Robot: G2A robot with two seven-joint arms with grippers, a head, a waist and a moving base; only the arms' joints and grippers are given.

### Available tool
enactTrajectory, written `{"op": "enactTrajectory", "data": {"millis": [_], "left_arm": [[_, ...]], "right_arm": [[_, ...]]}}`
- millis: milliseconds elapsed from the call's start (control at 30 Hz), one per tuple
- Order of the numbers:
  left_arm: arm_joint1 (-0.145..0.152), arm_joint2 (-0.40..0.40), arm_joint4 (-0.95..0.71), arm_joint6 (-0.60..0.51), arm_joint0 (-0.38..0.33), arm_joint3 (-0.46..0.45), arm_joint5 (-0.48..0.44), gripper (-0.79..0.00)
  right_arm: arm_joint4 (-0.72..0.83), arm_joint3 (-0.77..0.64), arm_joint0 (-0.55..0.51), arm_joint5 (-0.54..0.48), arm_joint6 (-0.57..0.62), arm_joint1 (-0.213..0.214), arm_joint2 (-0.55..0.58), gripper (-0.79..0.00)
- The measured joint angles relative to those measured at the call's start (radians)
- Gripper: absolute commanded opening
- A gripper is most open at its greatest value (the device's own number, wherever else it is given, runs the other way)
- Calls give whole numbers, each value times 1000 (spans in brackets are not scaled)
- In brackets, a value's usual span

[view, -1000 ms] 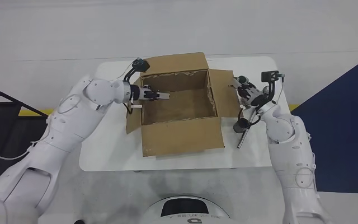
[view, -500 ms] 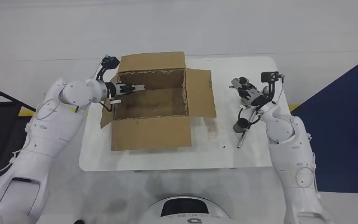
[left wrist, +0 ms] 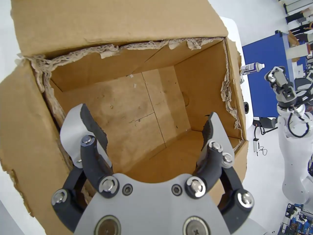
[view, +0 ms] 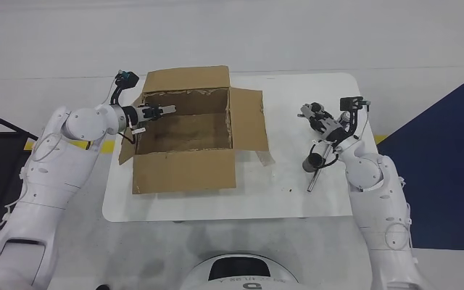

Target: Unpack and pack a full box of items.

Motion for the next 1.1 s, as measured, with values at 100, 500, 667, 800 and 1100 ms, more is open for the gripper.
{"op": "enactTrajectory", "data": {"millis": [100, 500, 667, 800, 1100], "left_arm": [[0, 0, 0, 0, 0, 0, 0, 0], [0, 0, 0, 0, 0, 0, 0, 0], [0, 0, 0, 0, 0, 0, 0, 0], [0, 0, 0, 0, 0, 0, 0, 0], [0, 0, 0, 0, 0, 0, 0, 0]], "right_arm": [[20, -24, -32, -23, 31, 7, 19, -785], [96, -11, -215, -72, 178, 65, 362, -785], [21, 48, -165, -8, 294, 79, 337, -785], [-61, 93, -118, 62, 315, 83, 293, -785], [-161, 133, -101, 115, 321, 94, 268, -785]]}}
